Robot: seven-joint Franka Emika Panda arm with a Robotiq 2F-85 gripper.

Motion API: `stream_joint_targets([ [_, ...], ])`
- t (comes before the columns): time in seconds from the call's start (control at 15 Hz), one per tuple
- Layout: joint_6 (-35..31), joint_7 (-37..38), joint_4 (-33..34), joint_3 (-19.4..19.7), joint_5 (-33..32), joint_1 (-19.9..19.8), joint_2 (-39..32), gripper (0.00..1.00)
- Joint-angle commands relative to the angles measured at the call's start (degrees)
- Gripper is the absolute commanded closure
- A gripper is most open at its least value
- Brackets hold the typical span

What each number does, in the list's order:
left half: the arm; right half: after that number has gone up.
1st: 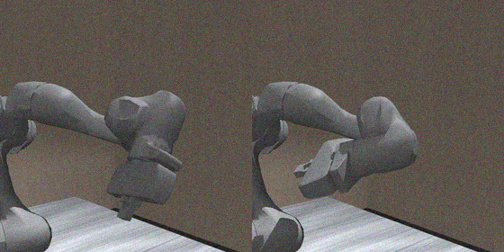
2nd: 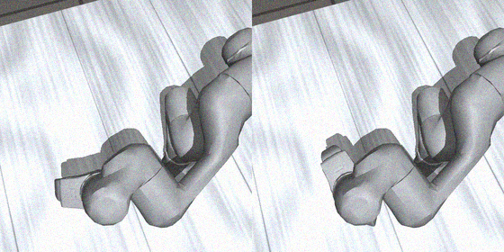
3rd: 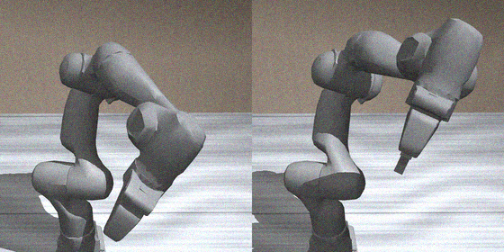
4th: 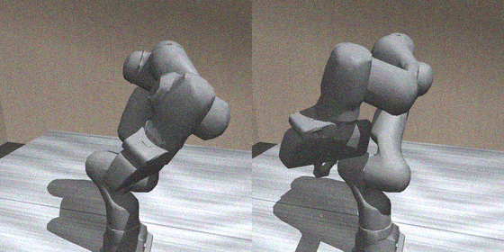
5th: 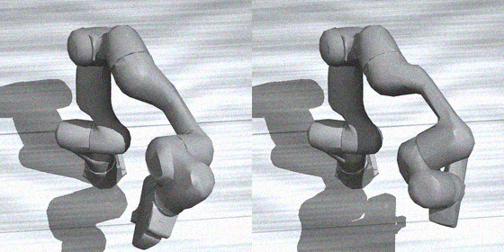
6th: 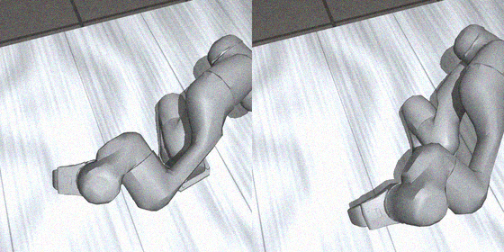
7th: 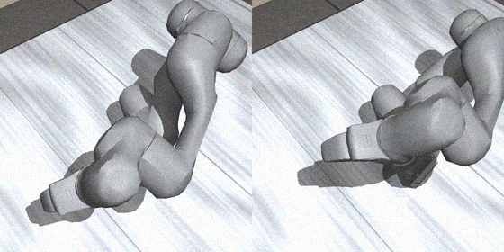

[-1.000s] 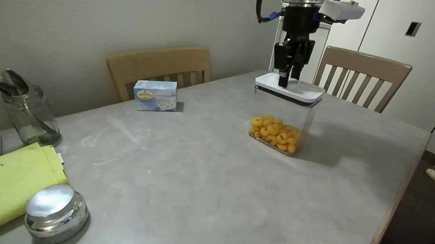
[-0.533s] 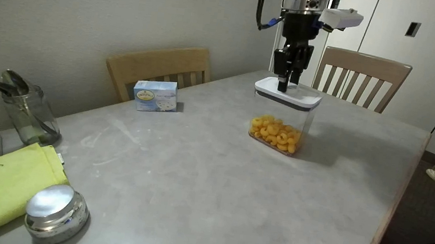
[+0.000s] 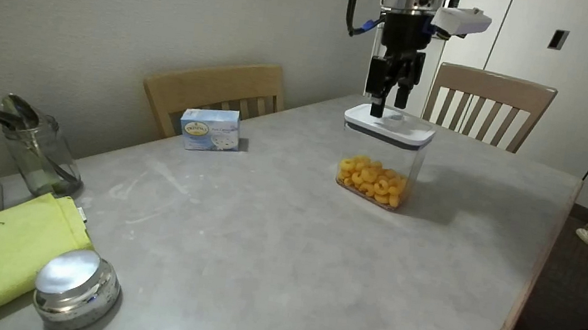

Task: Put the white lid on top of the food container on the right side of the table

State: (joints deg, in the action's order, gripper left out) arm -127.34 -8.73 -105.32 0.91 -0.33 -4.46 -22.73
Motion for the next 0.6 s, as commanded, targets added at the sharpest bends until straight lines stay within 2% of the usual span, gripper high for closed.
stream_joint_targets([
  [0.0,-1.9,-2.28,-2.24,-0.5,1.16,-0.64,2.58,0.0],
  [0.13,-1.62,-2.03,-2.04,-0.4,1.2,-0.61,2.74,0.25],
  [0.2,-1.59,-2.06,-2.0,-0.39,1.25,-0.63,2.83,0.26],
  [0.47,-1.55,-2.15,-2.0,-0.43,1.53,-0.7,2.56,0.55],
  [0.53,-1.54,-2.18,-2.04,-0.44,1.65,-0.73,2.42,0.59],
])
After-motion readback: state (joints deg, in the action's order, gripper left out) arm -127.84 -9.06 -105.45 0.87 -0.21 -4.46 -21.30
